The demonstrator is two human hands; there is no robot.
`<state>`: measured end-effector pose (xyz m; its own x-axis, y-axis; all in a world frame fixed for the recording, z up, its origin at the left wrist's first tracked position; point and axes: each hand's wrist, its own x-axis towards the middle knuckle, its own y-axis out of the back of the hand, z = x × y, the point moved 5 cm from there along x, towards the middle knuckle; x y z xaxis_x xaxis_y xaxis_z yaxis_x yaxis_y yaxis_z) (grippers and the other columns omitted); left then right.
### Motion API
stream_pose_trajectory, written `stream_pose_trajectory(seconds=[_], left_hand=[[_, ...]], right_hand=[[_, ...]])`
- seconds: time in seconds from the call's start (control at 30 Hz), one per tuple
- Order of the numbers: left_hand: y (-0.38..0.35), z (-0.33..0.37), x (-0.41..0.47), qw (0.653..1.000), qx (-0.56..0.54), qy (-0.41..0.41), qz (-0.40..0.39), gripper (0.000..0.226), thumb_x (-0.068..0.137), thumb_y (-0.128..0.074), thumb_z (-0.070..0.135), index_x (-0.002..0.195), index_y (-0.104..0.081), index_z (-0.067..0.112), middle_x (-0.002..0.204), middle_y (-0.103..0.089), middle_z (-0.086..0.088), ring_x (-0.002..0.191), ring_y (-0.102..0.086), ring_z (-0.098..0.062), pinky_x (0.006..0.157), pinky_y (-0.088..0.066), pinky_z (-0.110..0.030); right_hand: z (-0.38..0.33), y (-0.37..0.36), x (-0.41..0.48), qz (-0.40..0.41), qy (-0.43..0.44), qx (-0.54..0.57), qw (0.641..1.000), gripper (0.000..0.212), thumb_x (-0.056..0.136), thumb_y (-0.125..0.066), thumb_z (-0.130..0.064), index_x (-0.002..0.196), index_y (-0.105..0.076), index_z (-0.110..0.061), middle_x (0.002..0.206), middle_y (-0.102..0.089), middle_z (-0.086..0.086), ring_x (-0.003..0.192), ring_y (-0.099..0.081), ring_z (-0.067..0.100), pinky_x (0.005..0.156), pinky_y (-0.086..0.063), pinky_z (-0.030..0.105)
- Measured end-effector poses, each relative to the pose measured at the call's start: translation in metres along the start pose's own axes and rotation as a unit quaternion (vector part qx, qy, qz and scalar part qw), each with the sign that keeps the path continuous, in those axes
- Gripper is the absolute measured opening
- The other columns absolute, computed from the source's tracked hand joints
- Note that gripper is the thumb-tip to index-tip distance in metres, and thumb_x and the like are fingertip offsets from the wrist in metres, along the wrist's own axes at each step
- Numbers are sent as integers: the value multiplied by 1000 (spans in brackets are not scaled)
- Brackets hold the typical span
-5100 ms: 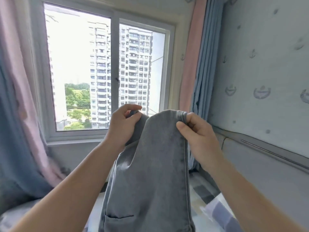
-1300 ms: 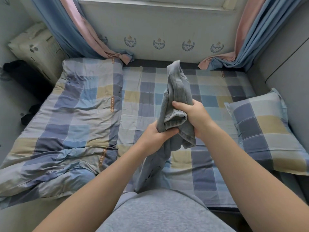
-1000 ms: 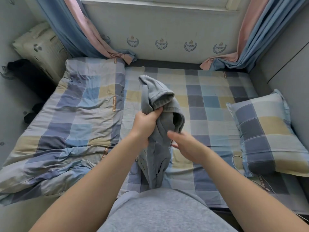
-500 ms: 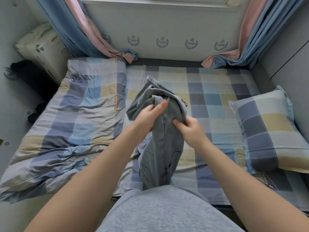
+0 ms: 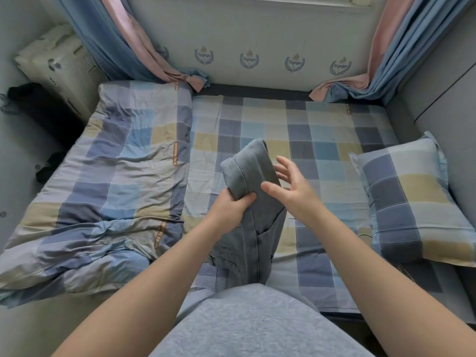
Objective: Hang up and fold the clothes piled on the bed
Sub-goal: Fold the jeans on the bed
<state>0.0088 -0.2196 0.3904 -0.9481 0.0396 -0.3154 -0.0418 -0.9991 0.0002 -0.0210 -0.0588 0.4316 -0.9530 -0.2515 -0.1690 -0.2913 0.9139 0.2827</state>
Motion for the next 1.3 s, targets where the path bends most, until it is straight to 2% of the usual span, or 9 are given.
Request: stream_pose_trajectory(seconds=[0.07, 0.17, 0.3, 0.43, 0.63, 0.83, 0.97, 1.13, 1.3], left_hand=[[1, 11, 3, 1000, -18, -21, 4, 12, 93, -68, 23, 103, -69, 29, 103, -77, 11, 103, -71, -11, 95, -56, -40], [2, 27, 7, 999, -31, -39, 12, 11, 87, -70, 31, 98, -68, 31, 95, -76, 20, 94, -71, -2, 82, -57, -26], [5, 43, 13, 997, -44, -59, 15, 5, 92, -70, 27, 96, -69, 30, 94, -76, 19, 92, -72, -2, 72, -57, -17], [12, 49, 19, 996, -61, -48, 49, 6, 94, -70, 24, 100, -70, 24, 95, -78, 12, 95, -73, -10, 75, -58, -22], [21, 37, 20, 1000, 25, 13, 11, 68, 80, -79, 49, 137, -54, 21, 126, -68, 5, 116, -65, -12, 102, -53, -41], [18, 3, -1, 986, 161, 22, 38, 125, 56, -78, 71, 158, -19, 29, 160, -26, 5, 146, -29, -13, 119, -32, -44], [-2, -18, -12, 987, 141, 71, -21, 83, 52, -81, 70, 119, -51, 31, 125, -64, 8, 106, -64, -1, 92, -55, -33], [8, -15, -5, 985, 169, 29, 23, 19, 91, -66, 33, 105, -65, 20, 101, -73, -4, 100, -68, -24, 91, -53, -53], [34, 19, 2, 994, 36, 7, 101, 10, 99, -59, 19, 102, -67, 13, 100, -73, -12, 97, -71, -30, 84, -59, -44]], right_hand=[[18, -5, -12, -49, -27, 15, 998, 76, 85, -78, -36, 146, -32, -37, 135, -48, -24, 116, -49, -20, 83, -44, 2], [50, -19, -29, -92, -93, 51, 990, 73, 80, -83, -31, 138, -39, -33, 125, -61, -15, 102, -62, -12, 76, -51, 8], [76, -28, -33, -78, -128, 46, 988, 35, 89, -76, -17, 120, -62, -24, 102, -74, -18, 94, -67, -6, 70, -51, 9], [78, -18, -19, -26, -126, 42, 991, 15, 99, -63, -18, 110, -68, -26, 112, -73, -4, 105, -68, 12, 86, -55, 26], [54, -3, 2, 54, -119, 158, 979, 13, 101, -61, -20, 105, -73, -19, 100, -78, 2, 98, -74, 22, 77, -60, 34], [18, 9, 22, 146, -127, 224, 955, 13, 99, -63, -25, 98, -74, -17, 96, -78, 4, 95, -74, 23, 79, -62, 38], [-3, 13, 25, 187, -137, 317, 920, 9, 99, -63, -18, 100, -71, -14, 107, -75, 11, 101, -72, 25, 85, -61, 42], [-8, 3, 18, 158, -142, 331, 919, 11, 101, -59, -14, 105, -68, -14, 110, -73, 11, 100, -71, 24, 86, -60, 41], [1, 1, 2, 73, -141, 200, 967, 21, 101, -59, -19, 122, -62, -19, 121, -67, 1, 114, -63, 19, 88, -53, 34]])
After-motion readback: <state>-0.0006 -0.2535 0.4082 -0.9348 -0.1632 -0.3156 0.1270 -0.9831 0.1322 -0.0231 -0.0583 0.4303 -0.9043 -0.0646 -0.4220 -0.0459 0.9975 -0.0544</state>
